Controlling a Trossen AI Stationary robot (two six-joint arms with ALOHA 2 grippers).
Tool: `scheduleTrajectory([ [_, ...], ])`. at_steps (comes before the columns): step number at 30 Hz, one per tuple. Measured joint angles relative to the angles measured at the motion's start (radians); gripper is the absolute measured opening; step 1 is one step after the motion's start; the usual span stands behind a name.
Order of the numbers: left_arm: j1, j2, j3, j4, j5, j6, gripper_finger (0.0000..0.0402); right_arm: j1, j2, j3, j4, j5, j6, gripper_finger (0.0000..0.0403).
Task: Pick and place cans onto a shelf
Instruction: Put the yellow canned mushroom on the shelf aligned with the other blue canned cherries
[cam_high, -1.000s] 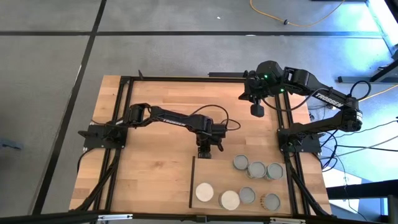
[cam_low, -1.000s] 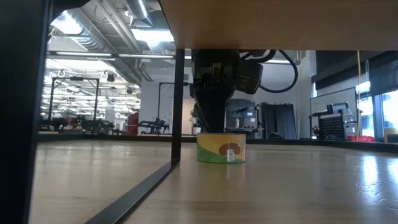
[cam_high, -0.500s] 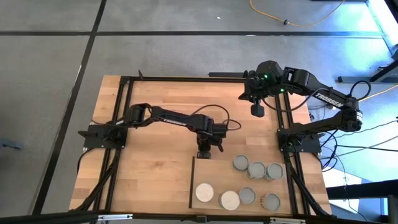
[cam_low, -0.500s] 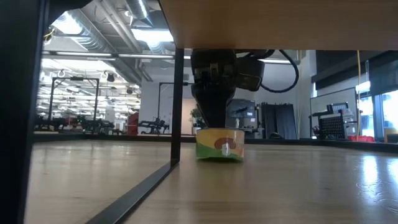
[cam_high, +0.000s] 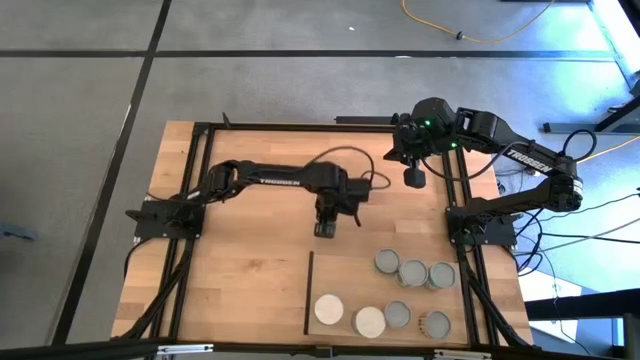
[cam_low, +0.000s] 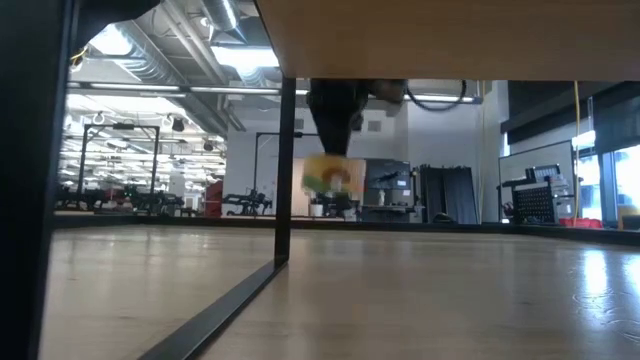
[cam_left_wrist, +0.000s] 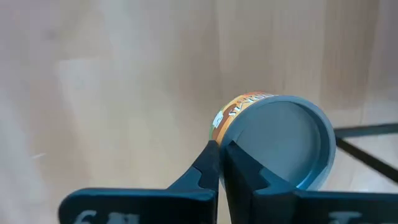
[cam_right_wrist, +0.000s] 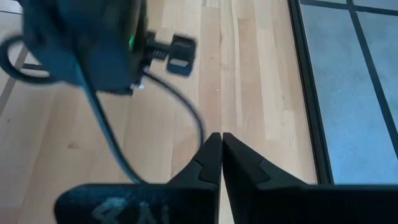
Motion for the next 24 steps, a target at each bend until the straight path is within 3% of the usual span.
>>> scheduleTrajectory([
  [6, 0.036, -0.003, 0.213, -0.166, -0.032, 0.042, 0.0001, 0.000, 0.000, 0.000, -0.007, 0.000, -0.002, 0.0017],
  [17, 0.079, -0.215, 0.221, -0.211, -0.034, -0.063, 0.0000, 0.000, -0.011, 0.000, -0.008, -0.025, -0.003, 0.0017],
  [24, 0.039, -0.316, 0.221, -0.198, -0.035, -0.117, 0.0000, 0.000, -0.025, 0.000, -0.012, -0.061, -0.006, 0.0017],
])
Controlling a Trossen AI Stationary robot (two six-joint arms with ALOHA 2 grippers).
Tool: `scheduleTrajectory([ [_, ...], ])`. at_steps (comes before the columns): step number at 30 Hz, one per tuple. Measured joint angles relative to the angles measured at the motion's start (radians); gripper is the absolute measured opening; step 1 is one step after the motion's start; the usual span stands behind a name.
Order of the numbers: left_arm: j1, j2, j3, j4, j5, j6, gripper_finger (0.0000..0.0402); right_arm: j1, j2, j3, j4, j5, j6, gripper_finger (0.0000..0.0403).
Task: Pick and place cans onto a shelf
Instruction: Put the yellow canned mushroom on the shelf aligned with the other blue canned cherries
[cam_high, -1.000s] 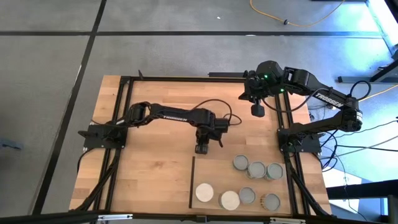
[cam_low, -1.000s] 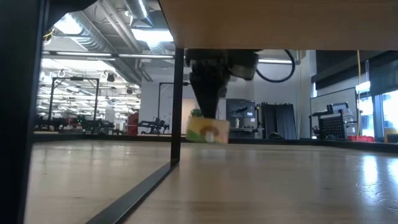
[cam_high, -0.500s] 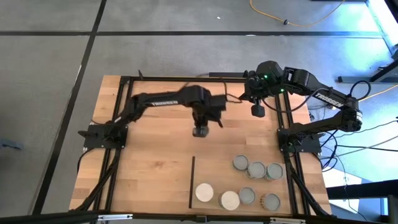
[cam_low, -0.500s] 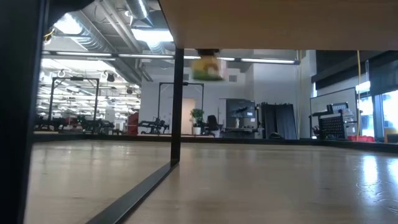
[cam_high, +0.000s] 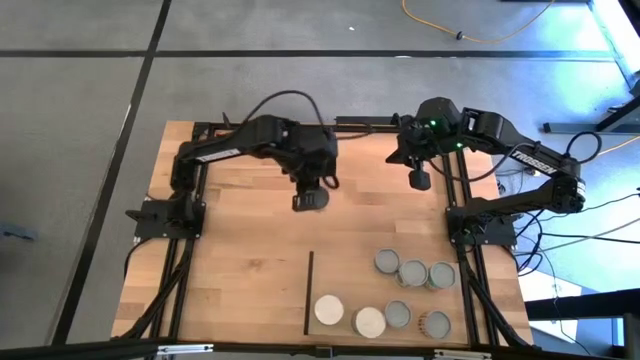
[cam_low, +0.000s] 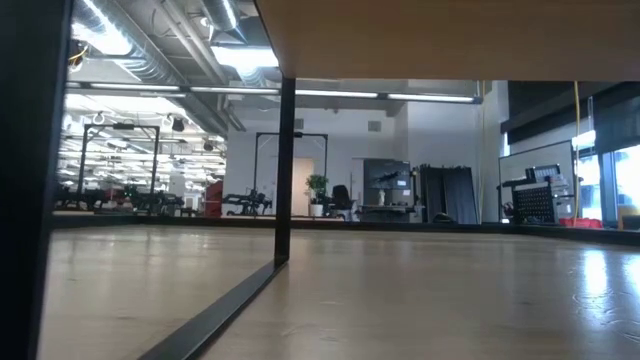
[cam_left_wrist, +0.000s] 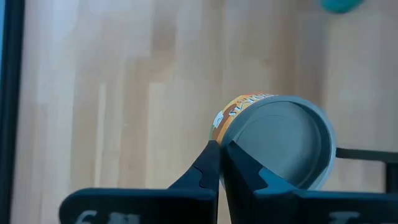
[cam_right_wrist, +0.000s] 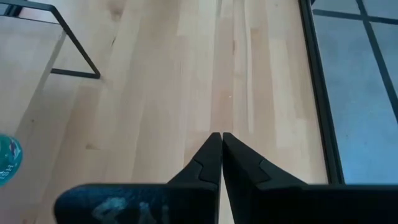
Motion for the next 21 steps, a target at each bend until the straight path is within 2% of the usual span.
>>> scheduleTrajectory([
  [8, -0.130, -0.073, 0.000, 0.010, 0.028, -0.016, 0.0000, 0.000, -0.037, 0.000, 0.007, -0.010, 0.019, 0.0017],
  [14, -0.210, -0.051, 0.001, 0.063, 0.028, 0.041, 0.0000, 0.000, -0.038, 0.000, 0.008, -0.011, 0.086, 0.0017],
  [21, -0.225, 0.010, 0.001, 0.161, 0.062, 0.103, 0.0000, 0.000, -0.039, 0.000, 0.020, -0.014, 0.088, 0.0017],
])
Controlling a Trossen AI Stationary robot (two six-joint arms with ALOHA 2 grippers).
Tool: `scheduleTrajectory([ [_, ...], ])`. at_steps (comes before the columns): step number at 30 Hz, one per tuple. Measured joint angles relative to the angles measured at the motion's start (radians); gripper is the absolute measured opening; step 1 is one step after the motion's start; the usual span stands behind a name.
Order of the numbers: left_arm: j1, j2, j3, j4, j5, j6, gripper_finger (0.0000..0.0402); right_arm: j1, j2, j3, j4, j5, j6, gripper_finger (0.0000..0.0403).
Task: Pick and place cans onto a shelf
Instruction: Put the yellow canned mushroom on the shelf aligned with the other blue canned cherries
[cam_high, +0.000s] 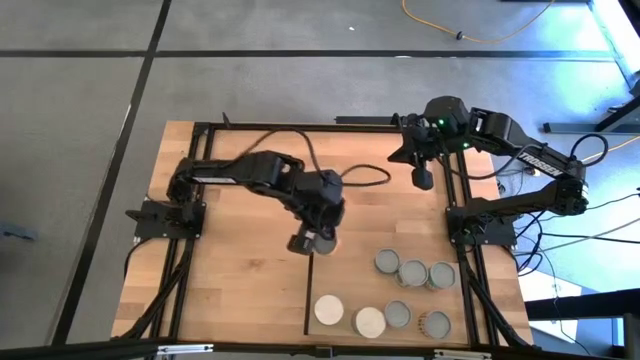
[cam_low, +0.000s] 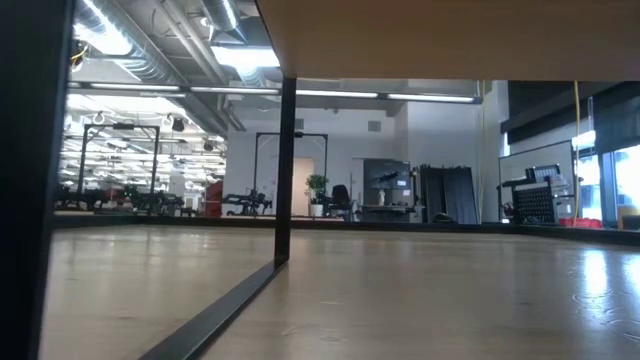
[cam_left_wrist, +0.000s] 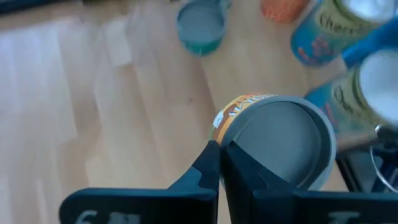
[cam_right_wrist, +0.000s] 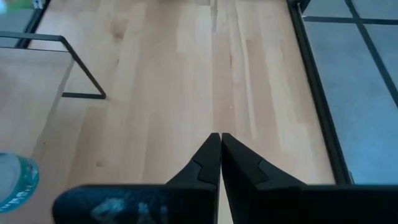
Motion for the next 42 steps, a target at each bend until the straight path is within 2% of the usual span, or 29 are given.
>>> scheduleTrajectory([
  [8, 0.008, 0.092, -0.001, 0.028, 0.026, 0.015, 0.0000, 0.000, 0.000, 0.000, 0.004, -0.039, 0.003, 0.0017],
  [17, 0.008, 0.171, -0.002, 0.076, 0.204, 0.012, 0.0000, 0.000, 0.000, 0.000, 0.006, -0.040, -0.001, 0.0017],
  [20, 0.008, 0.177, -0.003, 0.074, 0.220, 0.006, 0.0000, 0.000, 0.000, 0.000, 0.006, -0.040, -0.002, 0.0017],
  [31, 0.008, 0.190, -0.001, 0.022, 0.180, 0.003, 0.0000, 0.000, 0.000, 0.000, 0.006, -0.041, -0.005, 0.0017],
  [42, 0.001, 0.231, -0.001, 0.006, 0.192, 0.003, 0.0000, 0.000, 0.000, 0.000, 0.006, -0.041, -0.005, 0.0017],
])
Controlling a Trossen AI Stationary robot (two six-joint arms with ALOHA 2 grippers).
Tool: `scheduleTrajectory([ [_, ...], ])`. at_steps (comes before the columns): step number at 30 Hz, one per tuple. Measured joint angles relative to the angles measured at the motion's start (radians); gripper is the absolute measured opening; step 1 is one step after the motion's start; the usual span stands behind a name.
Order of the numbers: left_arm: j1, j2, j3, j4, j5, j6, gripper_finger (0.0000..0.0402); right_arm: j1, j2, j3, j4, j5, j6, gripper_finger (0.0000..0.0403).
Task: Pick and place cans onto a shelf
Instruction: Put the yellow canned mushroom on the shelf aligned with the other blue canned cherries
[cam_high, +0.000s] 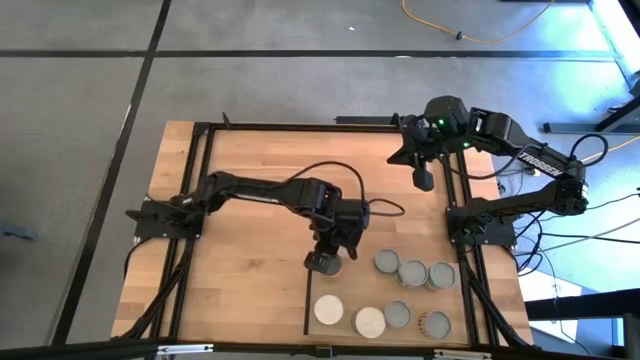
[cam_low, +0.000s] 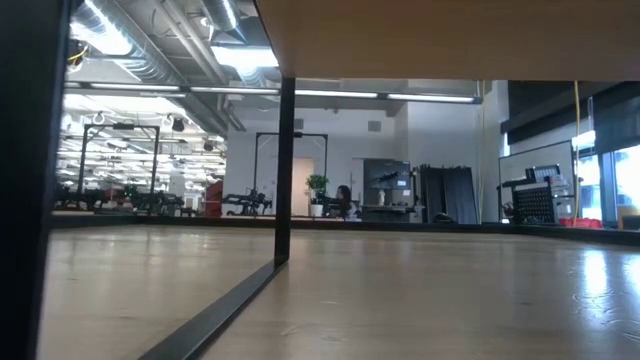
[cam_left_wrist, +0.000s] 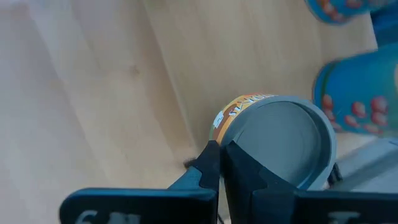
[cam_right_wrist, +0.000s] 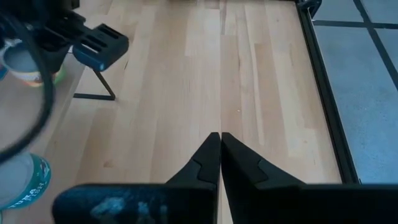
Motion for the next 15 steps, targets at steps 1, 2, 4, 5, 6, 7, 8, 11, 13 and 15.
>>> scheduleTrajectory([
  [1, 0.000, 0.003, -0.001, -0.012, 0.013, 0.000, 0.0000, 0.000, 0.000, 0.000, 0.000, 0.000, 0.000, 0.0017],
  [2, 0.000, 0.011, -0.001, -0.012, 0.023, 0.000, 0.0000, 0.000, 0.000, 0.000, 0.000, 0.000, 0.000, 0.0017],
  [4, 0.000, 0.029, 0.000, 0.006, 0.036, -0.001, 0.0003, 0.000, 0.000, 0.000, 0.000, 0.000, 0.000, 0.0017],
  [5, 0.000, 0.033, -0.003, 0.001, 0.036, -0.008, 0.0008, 0.000, 0.000, 0.000, 0.000, 0.000, 0.000, 0.0017],
  [6, 0.000, 0.033, -0.003, -0.001, 0.039, -0.011, 0.0013, 0.000, 0.000, 0.000, 0.000, 0.000, 0.000, 0.0017],
  [7, 0.000, 0.030, -0.002, 0.000, 0.037, -0.014, 0.0019, 0.000, 0.000, 0.000, -0.001, 0.000, 0.000, 0.0017],
  [8, 0.001, 0.028, -0.001, 0.000, 0.038, -0.016, 0.0024, 0.000, 0.000, 0.000, -0.001, 0.000, 0.000, 0.0017],
  [11, 0.001, 0.028, -0.001, 0.000, 0.024, -0.018, 0.0036, 0.000, 0.000, 0.000, -0.003, 0.000, 0.000, 0.0017],
  [13, 0.001, 0.028, -0.001, 0.000, 0.015, -0.019, 0.0040, 0.000, 0.000, 0.000, -0.004, 0.000, 0.000, 0.0017],
  [15, 0.000, 0.028, -0.001, 0.000, 0.014, -0.024, 0.0042, 0.000, 0.000, 0.000, -0.004, 0.000, 0.000, 0.0017],
])
